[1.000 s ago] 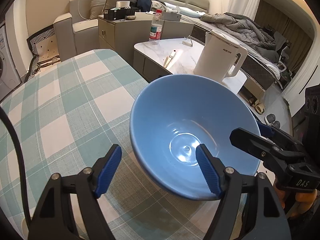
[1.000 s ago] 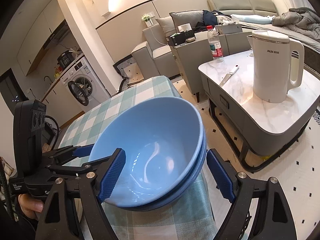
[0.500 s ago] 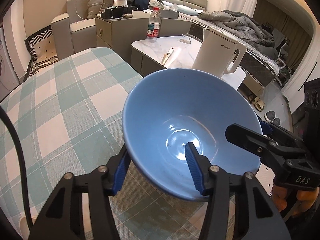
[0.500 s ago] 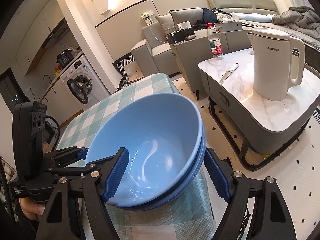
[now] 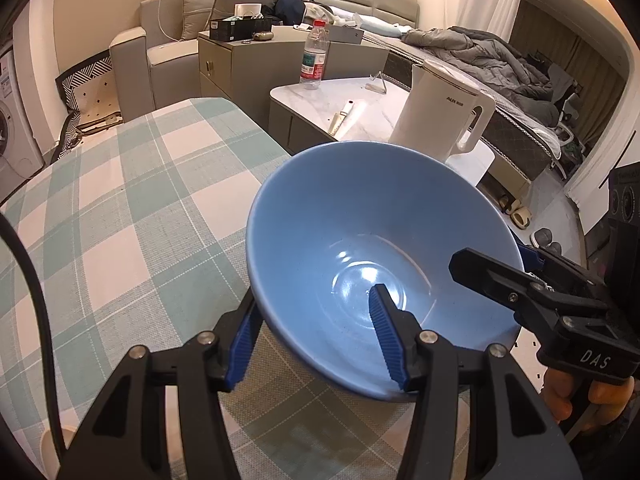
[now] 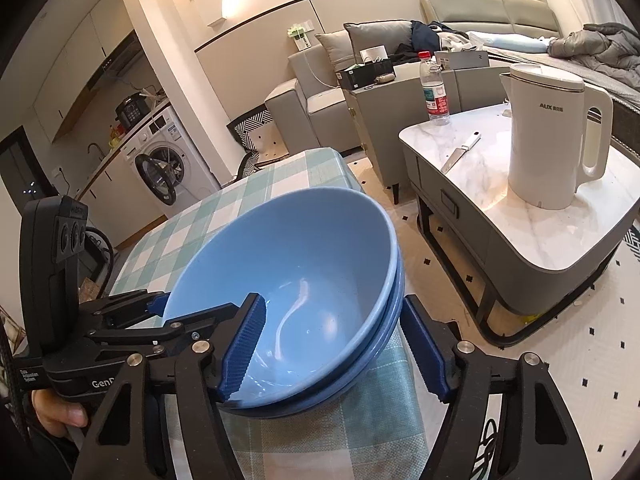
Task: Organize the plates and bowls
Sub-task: 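Lift the nested bowls and carry them toward the beige plate stack with both tools, then lower the nested bowls onto the beige plate stack with both tools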
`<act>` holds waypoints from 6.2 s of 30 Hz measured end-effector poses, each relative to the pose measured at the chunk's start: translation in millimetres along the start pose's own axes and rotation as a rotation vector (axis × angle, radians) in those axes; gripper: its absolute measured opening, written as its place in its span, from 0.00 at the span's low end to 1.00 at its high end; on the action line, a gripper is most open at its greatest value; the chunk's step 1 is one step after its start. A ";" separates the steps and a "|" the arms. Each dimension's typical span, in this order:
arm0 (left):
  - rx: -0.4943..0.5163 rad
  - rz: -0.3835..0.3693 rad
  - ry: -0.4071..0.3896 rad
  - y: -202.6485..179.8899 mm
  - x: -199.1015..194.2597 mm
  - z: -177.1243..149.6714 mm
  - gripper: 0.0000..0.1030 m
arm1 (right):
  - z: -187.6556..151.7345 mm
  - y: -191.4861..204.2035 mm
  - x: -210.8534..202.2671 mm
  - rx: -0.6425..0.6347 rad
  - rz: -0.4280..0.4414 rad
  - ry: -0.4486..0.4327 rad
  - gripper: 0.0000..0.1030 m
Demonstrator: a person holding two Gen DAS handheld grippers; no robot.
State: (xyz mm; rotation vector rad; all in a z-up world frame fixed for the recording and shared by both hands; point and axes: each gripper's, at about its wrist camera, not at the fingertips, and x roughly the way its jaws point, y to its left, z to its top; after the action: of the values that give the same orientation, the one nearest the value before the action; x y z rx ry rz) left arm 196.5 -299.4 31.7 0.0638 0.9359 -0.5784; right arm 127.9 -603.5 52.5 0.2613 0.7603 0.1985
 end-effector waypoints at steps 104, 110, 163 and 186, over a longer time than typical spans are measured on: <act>-0.255 0.216 -0.276 110.6 -182.3 -117.0 0.52 | -33.7 198.3 -21.7 -0.339 0.303 -0.059 0.70; -0.268 0.232 -0.285 117.3 -189.6 -124.0 0.52 | -36.8 205.2 -17.2 -0.358 0.318 -0.049 0.70; -0.337 0.296 -0.214 165.8 -172.4 -177.8 0.52 | -84.6 246.7 39.4 -0.470 0.305 0.082 0.70; -0.319 0.309 -0.220 164.8 -165.5 -174.2 0.54 | -88.3 252.4 37.7 -0.510 0.259 0.039 0.71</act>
State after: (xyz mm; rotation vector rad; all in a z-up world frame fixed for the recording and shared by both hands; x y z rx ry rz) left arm 73.9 -35.1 23.0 -0.1377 0.7746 -0.1428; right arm 71.8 -339.5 43.2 -0.1309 0.6879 0.6325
